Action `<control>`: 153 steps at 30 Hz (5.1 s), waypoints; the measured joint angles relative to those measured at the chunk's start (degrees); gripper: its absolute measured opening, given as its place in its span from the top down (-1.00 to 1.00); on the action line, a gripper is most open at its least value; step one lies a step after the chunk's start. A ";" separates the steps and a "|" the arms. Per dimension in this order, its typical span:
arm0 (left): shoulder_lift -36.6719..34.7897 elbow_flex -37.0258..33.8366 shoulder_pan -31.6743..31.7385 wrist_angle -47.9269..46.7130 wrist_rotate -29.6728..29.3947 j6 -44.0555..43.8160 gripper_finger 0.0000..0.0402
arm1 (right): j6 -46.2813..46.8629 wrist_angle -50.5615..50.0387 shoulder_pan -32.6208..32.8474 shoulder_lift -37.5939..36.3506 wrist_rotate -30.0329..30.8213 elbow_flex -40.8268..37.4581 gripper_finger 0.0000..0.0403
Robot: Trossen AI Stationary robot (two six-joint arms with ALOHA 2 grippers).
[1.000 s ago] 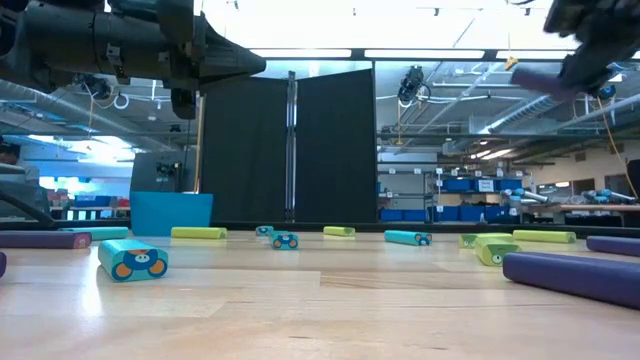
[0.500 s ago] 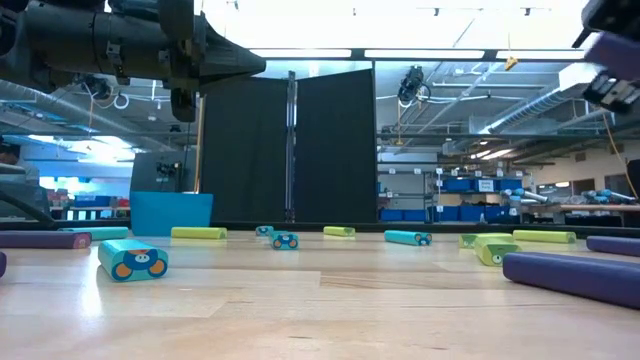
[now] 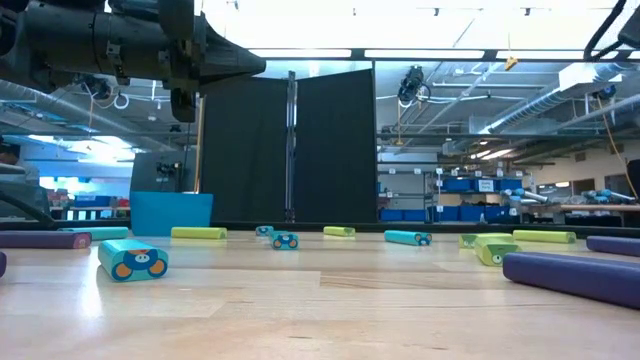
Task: Sort blocks
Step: Put the purple block into the transparent bin, then put the blue block into the blue bin
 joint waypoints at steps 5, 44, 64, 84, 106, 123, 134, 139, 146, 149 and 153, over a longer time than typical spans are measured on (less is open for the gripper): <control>0.00 0.00 0.00 -0.07 -0.01 0.01 0.88 | 5.23 8.60 4.82 2.91 0.63 -4.22 0.40; 4.99 33.62 3.99 -75.46 -0.76 -35.09 0.29 | -13.55 15.34 8.72 5.35 39.69 7.33 -0.16; 20.61 50.23 9.43 -101.69 12.57 -54.90 -0.16 | -32.26 35.24 4.08 6.11 50.21 7.77 -0.14; 25.57 53.72 13.28 -110.89 25.70 -68.70 -0.19 | -33.88 35.45 2.09 9.47 53.42 7.72 -0.10; 30.05 53.76 14.12 -109.63 26.33 -66.15 0.19 | -33.91 35.35 2.09 10.04 53.18 7.68 -0.08; 30.49 59.69 14.32 -112.54 16.22 -56.17 0.50 | -33.11 35.50 2.07 10.04 53.20 7.68 -0.08; 29.94 75.06 16.81 -147.22 3.27 -57.67 0.50 | -32.75 35.80 2.07 10.04 53.92 7.68 -0.08; 23.52 72.74 21.04 -151.67 2.12 -56.70 0.50 | -32.77 35.91 2.05 10.10 54.14 7.68 -0.08; 14.59 62.61 29.83 -150.89 3.92 -52.06 0.50 | -33.60 36.02 2.03 10.26 54.30 7.68 -0.08; 11.74 57.11 34.70 -147.13 5.72 -48.46 0.50 | -33.81 36.31 2.03 10.26 54.32 7.68 -0.08; 8.05 50.60 41.19 -140.13 9.43 -42.53 0.50 | -33.84 36.32 2.03 10.26 54.49 7.68 -0.08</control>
